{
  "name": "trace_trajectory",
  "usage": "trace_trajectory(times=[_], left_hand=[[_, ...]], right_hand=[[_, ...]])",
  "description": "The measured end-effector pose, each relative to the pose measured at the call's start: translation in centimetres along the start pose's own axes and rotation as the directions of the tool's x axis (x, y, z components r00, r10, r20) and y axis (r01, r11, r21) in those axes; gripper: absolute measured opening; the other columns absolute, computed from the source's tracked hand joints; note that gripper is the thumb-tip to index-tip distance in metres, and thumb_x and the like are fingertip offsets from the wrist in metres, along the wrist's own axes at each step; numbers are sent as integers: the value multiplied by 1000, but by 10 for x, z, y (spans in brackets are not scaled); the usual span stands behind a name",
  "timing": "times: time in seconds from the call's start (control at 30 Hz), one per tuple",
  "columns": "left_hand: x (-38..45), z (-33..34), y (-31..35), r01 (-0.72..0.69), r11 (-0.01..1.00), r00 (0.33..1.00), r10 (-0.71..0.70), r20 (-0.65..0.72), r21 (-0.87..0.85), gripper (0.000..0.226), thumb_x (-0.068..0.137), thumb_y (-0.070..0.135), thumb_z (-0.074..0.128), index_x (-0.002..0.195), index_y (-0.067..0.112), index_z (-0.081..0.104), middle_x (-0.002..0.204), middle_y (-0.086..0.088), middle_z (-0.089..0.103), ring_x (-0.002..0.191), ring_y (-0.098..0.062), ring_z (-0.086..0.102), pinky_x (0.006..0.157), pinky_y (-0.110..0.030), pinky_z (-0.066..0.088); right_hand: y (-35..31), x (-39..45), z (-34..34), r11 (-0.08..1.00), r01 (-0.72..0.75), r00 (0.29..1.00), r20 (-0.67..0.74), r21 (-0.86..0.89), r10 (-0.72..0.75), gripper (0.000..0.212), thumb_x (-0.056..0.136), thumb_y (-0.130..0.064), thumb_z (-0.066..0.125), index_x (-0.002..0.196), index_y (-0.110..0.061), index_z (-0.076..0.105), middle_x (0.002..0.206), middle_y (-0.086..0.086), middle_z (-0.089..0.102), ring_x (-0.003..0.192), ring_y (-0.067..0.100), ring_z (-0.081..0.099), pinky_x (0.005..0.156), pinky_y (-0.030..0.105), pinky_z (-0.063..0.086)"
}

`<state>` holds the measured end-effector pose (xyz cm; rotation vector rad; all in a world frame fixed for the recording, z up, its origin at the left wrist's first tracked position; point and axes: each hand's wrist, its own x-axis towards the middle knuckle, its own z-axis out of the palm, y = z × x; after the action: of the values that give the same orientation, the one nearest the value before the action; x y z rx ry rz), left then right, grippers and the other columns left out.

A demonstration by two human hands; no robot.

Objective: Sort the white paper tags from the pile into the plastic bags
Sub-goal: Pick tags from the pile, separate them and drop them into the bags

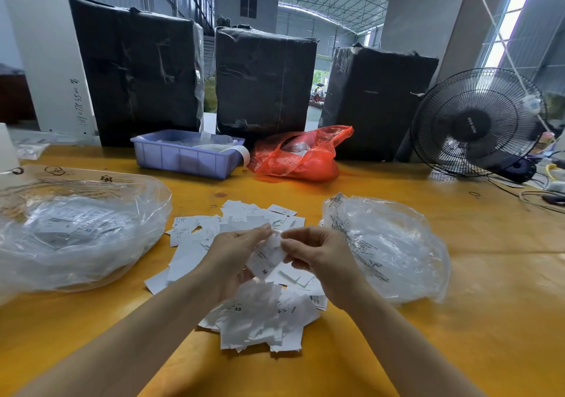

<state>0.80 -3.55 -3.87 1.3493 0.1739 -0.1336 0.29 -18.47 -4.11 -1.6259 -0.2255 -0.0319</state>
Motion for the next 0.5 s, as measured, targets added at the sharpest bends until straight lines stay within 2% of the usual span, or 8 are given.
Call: trace_trajectory(times=[0.2, 0.3, 0.33, 0.4, 0.43, 0.5], left_hand=[[4, -10, -1, 13, 991, 997, -23, 75, 134, 7, 81, 9, 71, 75, 6, 73, 68, -11, 71, 59, -17, 64, 51, -21, 53], [7, -11, 0, -24, 987, 998, 14, 65, 159, 6, 77, 6, 73, 72, 6, 74, 68, -10, 72, 57, -15, 67, 51, -20, 54], [8, -12, 0, -36, 985, 998, 27, 56, 166, 5, 77, 7, 74, 72, 6, 74, 68, -10, 73, 57, -14, 68, 50, -20, 54], [8, -14, 4, -48, 984, 998, 42, 39, 170, 4, 77, 7, 73, 74, 4, 73, 68, -10, 73, 57, -14, 69, 49, -20, 53], [10, -16, 5, -54, 985, 998, 50, 29, 166, 4, 77, 7, 73, 76, 3, 72, 68, -10, 73, 57, -14, 69, 48, -20, 53], [12, -19, 9, -64, 985, 998, 63, 6, 162, 4, 78, 6, 73, 78, 2, 71, 67, -10, 72, 57, -15, 68, 47, -19, 52]], right_hand=[[3, 8, -9, 959, -137, 980, -104, 249, 167, 12, 78, 5, 69, 86, -4, 67, 71, 8, 68, 59, 13, 63, 58, 20, 50], [0, 10, -13, 958, -93, 980, -143, 269, 136, 15, 77, 7, 69, 87, -4, 67, 74, 9, 69, 62, 14, 65, 59, 19, 52], [-2, 11, -18, 978, -35, 979, -191, 206, 75, 15, 78, 6, 69, 88, -5, 67, 76, 10, 69, 63, 13, 66, 60, 19, 53], [-4, 15, -36, 986, 109, 931, -335, -128, -146, 15, 81, 4, 67, 94, -3, 67, 83, 11, 70, 71, 16, 67, 68, 23, 55], [-5, 17, -48, 922, 141, 881, -380, -362, -284, 15, 83, 3, 65, 97, -1, 68, 87, 13, 71, 76, 19, 67, 73, 26, 55], [-1, 20, -78, 691, 43, 815, -374, -722, -442, 17, 86, 2, 60, 101, 2, 69, 95, 17, 71, 84, 24, 65, 79, 30, 52]])
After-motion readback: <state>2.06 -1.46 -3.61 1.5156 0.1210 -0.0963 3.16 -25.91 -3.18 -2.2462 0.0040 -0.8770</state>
